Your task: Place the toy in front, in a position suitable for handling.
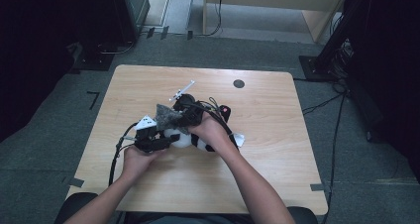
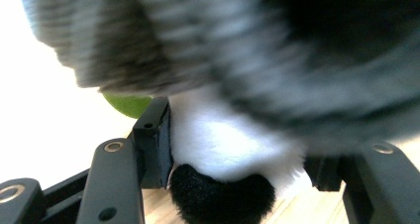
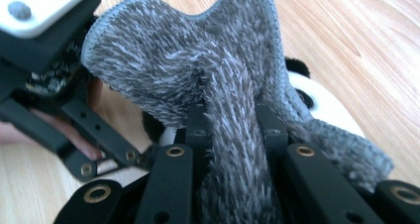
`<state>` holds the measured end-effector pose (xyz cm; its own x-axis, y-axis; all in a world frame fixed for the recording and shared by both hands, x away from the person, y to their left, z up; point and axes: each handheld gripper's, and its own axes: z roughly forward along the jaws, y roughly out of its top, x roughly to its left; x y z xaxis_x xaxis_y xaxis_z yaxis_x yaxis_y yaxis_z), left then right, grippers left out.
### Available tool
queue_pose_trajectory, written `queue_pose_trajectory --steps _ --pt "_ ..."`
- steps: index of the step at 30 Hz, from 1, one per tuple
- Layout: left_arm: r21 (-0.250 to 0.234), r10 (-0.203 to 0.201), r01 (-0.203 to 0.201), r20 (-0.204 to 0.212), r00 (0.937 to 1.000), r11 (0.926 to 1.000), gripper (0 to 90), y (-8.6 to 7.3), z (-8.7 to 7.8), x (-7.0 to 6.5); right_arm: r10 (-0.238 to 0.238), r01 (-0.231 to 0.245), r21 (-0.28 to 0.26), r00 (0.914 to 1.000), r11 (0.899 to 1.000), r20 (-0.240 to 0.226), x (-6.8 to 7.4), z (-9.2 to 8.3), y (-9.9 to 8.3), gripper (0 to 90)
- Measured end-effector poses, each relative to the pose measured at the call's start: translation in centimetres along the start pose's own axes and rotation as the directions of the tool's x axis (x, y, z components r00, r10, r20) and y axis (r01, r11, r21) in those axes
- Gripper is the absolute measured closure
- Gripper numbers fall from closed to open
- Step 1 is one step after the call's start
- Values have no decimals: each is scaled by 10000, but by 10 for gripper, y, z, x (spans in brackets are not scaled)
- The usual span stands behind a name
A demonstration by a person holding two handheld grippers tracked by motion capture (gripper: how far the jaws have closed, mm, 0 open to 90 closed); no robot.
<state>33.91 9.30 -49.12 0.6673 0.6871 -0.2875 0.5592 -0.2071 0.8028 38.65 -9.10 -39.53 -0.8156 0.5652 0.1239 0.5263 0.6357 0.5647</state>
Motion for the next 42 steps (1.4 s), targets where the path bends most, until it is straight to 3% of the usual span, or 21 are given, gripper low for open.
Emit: queue_pose_trajectory --steps 6,9,13,21,30,34,37,42 --pt "44 -131 131 83 9999 9999 407 1 0 2 425 -424 -126 9990 9990 107 -16 -15 -11 749" --pt "52 -210 209 112 9997 9998 407 1 0 3 707 -704 -66 9962 9975 513 -26 -23 -16 749" --pt "44 -208 207 146 9997 9998 407 1 0 3 1316 -1329 143 9887 9910 720 -45 -32 -28 752" --pt "85 107 -108 87 9999 9999 407 0 0 1 2214 -2193 -322 9705 9751 953 -73 -49 -46 753" --pt "84 292 -292 18 9996 9995 404 -1 -1 0 2182 -2135 -496 9670 9757 1315 -78 -61 -49 752" --pt "46 269 -269 22 9996 9996 404 -1 -1 0 2428 -2272 -1305 9627 9651 1194 -80 -79 -49 750" --pt "31 245 -245 22 9997 9997 404 -1 -1 0 2486 -2243 -2125 9639 9511 954 -80 -97 -51 749" --pt "53 204 -204 24 9998 9998 404 -1 -1 0 2505 -2109 -2812 9615 9362 1130 -80 -123 -57 746"
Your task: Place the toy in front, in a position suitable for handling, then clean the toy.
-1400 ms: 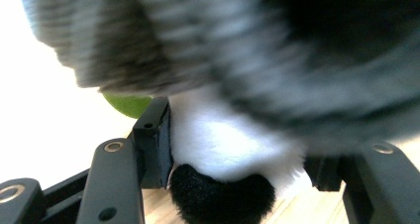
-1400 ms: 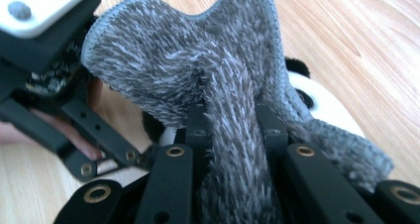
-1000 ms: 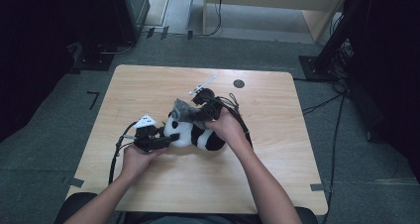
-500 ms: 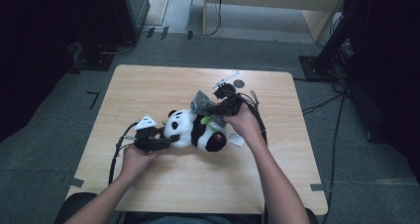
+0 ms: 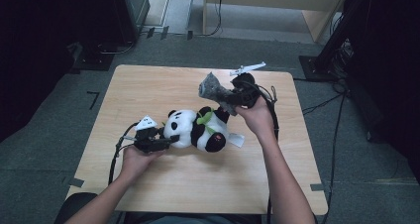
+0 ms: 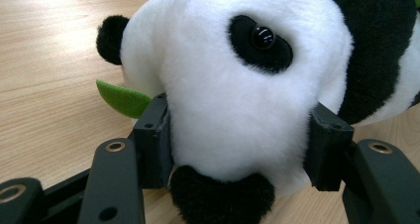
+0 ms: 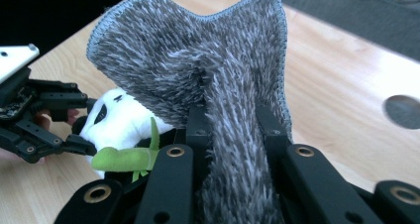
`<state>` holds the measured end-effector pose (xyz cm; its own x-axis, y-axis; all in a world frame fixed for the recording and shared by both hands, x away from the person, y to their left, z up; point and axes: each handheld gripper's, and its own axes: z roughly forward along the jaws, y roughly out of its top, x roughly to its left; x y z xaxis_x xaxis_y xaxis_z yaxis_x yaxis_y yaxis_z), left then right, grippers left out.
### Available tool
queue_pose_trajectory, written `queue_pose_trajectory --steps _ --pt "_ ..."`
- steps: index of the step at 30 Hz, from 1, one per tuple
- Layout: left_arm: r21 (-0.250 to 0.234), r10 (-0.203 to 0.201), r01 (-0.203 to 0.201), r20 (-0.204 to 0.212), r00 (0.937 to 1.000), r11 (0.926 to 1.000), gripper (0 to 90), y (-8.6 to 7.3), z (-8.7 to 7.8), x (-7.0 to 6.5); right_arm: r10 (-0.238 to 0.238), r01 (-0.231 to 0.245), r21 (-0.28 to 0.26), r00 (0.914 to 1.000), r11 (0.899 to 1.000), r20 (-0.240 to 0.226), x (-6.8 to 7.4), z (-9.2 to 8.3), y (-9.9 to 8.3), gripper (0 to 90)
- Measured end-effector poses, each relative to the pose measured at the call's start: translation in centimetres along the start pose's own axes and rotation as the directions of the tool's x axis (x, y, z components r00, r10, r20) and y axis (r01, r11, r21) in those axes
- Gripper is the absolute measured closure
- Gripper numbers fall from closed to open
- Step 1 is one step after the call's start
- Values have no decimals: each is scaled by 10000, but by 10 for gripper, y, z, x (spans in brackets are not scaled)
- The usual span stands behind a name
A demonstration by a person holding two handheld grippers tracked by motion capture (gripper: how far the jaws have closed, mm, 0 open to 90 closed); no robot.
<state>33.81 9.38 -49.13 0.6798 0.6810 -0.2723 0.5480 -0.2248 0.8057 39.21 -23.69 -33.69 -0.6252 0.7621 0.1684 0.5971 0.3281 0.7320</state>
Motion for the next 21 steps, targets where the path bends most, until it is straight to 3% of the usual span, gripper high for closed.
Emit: queue_pose_trajectory --steps 5,14,17,21 --pt "-18 59 -59 25 10000 10000 403 -1 0 1 93 -89 -84 9990 9999 439 -11 -11 -10 743" --pt "18 91 -91 11 10000 10000 401 -1 0 0 415 -466 926 9976 9946 562 -21 11 -35 737" --pt "33 77 -77 23 10000 10000 401 -1 0 0 152 -176 487 9987 9987 484 -18 12 -38 732" --pt "10 52 -52 51 10000 10000 401 -1 0 1 67 -99 706 9989 9975 457 -14 20 -41 729"
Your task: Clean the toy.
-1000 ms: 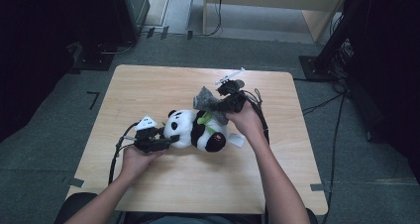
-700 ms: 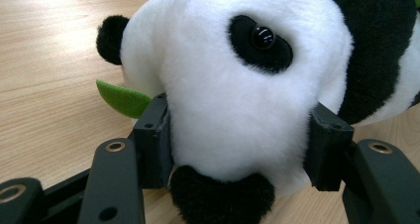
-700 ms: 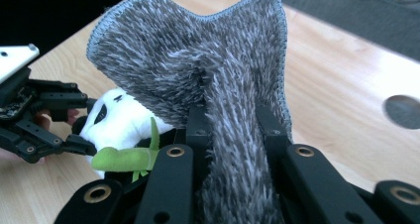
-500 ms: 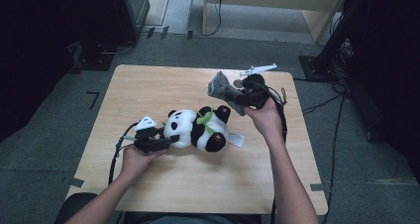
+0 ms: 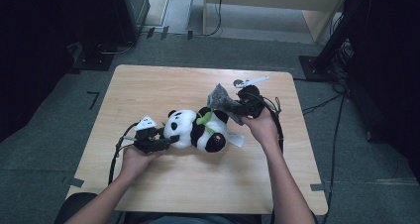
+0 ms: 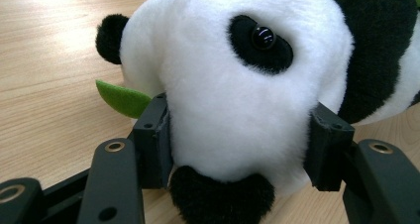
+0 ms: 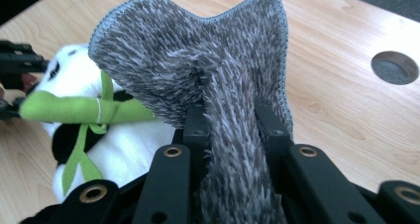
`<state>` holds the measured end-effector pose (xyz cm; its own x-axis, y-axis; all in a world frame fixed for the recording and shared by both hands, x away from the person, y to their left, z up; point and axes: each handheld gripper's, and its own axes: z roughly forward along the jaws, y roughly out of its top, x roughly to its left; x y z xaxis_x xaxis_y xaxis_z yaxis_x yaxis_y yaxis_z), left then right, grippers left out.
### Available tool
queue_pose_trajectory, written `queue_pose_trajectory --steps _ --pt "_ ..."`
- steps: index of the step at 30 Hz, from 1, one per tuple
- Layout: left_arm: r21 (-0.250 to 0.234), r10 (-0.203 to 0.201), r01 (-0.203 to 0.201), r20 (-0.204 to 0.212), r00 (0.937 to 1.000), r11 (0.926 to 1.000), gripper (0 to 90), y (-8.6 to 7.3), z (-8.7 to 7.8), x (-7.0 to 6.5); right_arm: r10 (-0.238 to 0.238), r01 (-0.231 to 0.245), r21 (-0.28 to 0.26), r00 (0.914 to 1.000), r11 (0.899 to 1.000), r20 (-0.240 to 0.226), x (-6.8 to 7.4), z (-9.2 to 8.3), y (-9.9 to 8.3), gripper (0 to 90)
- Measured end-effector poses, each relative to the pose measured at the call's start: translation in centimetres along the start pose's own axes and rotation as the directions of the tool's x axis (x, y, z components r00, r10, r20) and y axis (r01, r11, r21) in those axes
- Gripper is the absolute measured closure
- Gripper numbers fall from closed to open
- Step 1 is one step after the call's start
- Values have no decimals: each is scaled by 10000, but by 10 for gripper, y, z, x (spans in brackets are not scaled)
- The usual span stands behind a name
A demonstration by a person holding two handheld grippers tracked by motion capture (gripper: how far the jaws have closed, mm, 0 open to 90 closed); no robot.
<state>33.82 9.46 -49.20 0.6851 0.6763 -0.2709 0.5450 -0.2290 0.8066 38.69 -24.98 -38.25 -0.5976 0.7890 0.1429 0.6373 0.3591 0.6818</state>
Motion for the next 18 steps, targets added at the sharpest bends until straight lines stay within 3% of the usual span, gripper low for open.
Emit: queue_pose_trajectory --steps 4,8,13,18 --pt "16 -73 73 -3 10000 10000 402 0 0 0 46 -45 119 10000 9999 -23 0 9 -3 726" --pt "52 -133 133 -8 9999 9999 403 2 1 0 -19 9 288 9995 9996 327 -2 14 -10 729" --pt "62 -131 131 2 9999 9999 403 2 1 0 485 -486 -121 9988 9987 -61 -12 12 -23 729" --pt "52 -149 149 36 9999 9999 400 2 1 0 637 -637 -212 9980 9977 14 -17 9 -31 729"
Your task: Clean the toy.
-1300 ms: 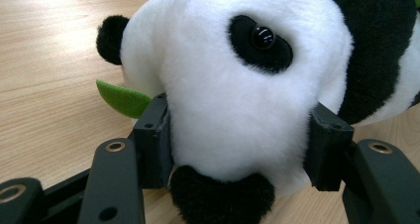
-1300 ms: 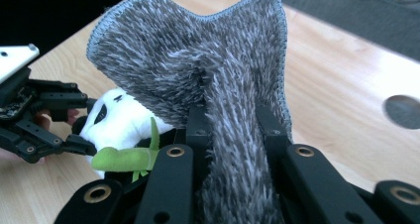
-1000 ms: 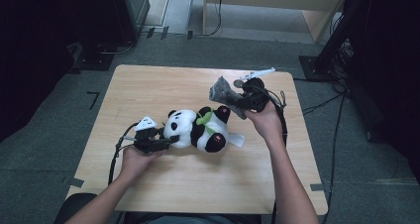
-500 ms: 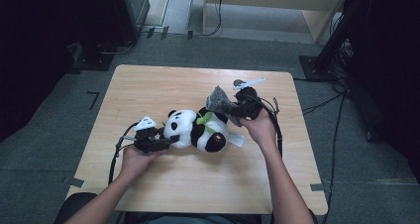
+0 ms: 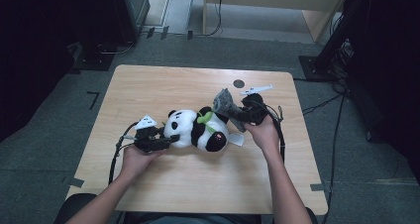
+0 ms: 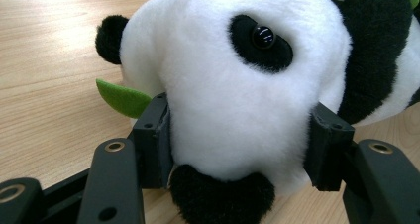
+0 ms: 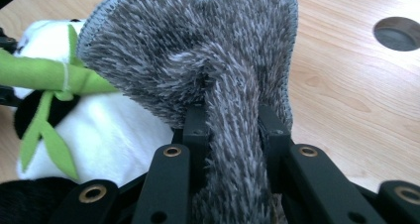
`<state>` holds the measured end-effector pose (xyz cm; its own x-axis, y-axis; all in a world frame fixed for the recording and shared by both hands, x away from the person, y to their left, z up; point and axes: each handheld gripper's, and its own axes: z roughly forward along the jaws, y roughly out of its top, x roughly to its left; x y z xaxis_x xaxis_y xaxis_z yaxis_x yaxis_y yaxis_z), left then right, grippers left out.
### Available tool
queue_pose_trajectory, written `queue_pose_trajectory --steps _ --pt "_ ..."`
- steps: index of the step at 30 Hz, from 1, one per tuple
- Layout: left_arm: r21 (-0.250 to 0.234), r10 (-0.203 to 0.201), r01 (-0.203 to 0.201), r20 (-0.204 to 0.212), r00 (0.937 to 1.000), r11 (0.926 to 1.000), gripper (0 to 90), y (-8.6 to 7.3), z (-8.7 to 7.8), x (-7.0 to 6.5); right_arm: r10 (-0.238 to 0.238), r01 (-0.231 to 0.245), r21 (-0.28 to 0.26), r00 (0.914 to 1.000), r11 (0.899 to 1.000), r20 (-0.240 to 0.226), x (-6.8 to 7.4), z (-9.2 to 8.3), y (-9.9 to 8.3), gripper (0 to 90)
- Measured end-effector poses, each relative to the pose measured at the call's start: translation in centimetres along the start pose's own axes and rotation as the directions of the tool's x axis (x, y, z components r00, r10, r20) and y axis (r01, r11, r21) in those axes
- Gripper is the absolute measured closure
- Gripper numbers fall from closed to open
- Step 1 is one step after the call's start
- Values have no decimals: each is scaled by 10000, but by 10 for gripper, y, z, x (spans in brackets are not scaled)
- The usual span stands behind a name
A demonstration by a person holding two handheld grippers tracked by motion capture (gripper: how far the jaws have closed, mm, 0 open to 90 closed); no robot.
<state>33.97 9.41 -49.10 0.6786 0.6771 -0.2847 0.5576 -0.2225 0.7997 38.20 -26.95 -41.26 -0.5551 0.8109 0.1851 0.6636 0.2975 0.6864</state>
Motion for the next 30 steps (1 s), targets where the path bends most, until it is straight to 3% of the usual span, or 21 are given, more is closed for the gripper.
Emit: queue_pose_trajectory --steps 7,12,15,19,24,30 --pt "-38 90 -90 -4 10000 10000 396 -1 0 0 862 -862 -90 9963 9962 -2 -18 -2 -15 729" --pt "-82 168 -168 -4 9999 9998 393 -2 0 0 1178 -1174 -159 9927 9930 243 -30 -9 -17 728" --pt "-122 155 -155 -6 9999 9998 390 -2 0 0 1113 -1100 -438 9934 9930 271 -29 -17 -13 728" --pt "-122 143 -143 -22 9999 9998 389 -3 0 0 819 -802 -917 9965 9926 152 -18 -26 0 727" --pt "-57 117 -117 -57 9999 9999 387 -2 -1 -1 130 -146 -1333 9998 9910 -128 8 -26 18 722" --pt "-45 8 -8 -101 9999 10000 387 -1 0 -2 -426 367 -1021 9975 9941 -563 28 -9 24 720"
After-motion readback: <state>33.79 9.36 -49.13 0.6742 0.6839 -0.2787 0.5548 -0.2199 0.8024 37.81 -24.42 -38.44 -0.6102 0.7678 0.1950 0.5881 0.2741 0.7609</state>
